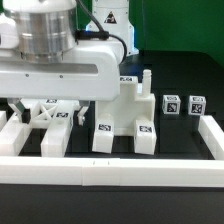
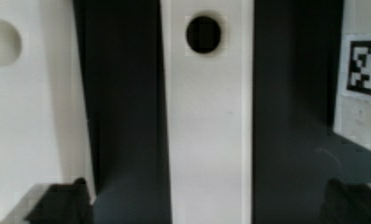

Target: Assemble chair

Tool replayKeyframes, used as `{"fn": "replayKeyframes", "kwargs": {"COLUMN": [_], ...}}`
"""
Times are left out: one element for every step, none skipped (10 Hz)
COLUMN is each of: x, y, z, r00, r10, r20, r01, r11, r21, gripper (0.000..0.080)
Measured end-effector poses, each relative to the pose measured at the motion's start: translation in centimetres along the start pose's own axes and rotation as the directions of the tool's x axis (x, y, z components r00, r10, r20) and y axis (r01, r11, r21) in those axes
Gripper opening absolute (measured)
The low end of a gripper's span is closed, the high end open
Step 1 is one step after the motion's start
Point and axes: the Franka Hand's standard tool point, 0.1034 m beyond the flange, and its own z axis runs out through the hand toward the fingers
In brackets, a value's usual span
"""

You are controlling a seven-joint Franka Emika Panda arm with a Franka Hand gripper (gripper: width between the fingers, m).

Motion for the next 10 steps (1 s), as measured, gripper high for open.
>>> {"fn": "replayKeyframes", "kwargs": {"x": [-0.3, -0.5, -0.5, -0.5, -0.6, -0.7, -0.8, -0.7, -0.7, -0.6], "y": [-0.1, -0.3, -0.3, -0.3, -0.3, -0.2, -0.4, -0.4, -0.4, -0.3], "z": [0.8, 1.5, 1.4, 1.5, 1.6, 2.2, 2.9, 3.3, 3.5, 3.8], "r00": [1.000, 1.000, 1.000, 1.000, 1.000, 1.000, 1.000, 1.000, 1.000, 1.000], "r10": [-0.002, -0.004, -0.004, -0.004, -0.004, -0.004, -0.009, -0.011, -0.011, -0.011], "r20": [0.013, 0.020, 0.020, 0.021, 0.023, 0.022, 0.023, 0.025, 0.026, 0.028], "r01": [0.002, 0.004, 0.004, 0.004, 0.004, 0.005, 0.009, 0.011, 0.011, 0.012], "r11": [1.000, 1.000, 1.000, 1.000, 1.000, 1.000, 1.000, 1.000, 1.000, 1.000], "r21": [-0.001, -0.001, -0.001, -0.001, -0.001, -0.006, -0.010, -0.012, -0.014, -0.016], "gripper": [0.0649, 0.0649, 0.0649, 0.0649, 0.0649, 0.0649, 0.0649, 0.0649, 0.0649, 0.0649]}}
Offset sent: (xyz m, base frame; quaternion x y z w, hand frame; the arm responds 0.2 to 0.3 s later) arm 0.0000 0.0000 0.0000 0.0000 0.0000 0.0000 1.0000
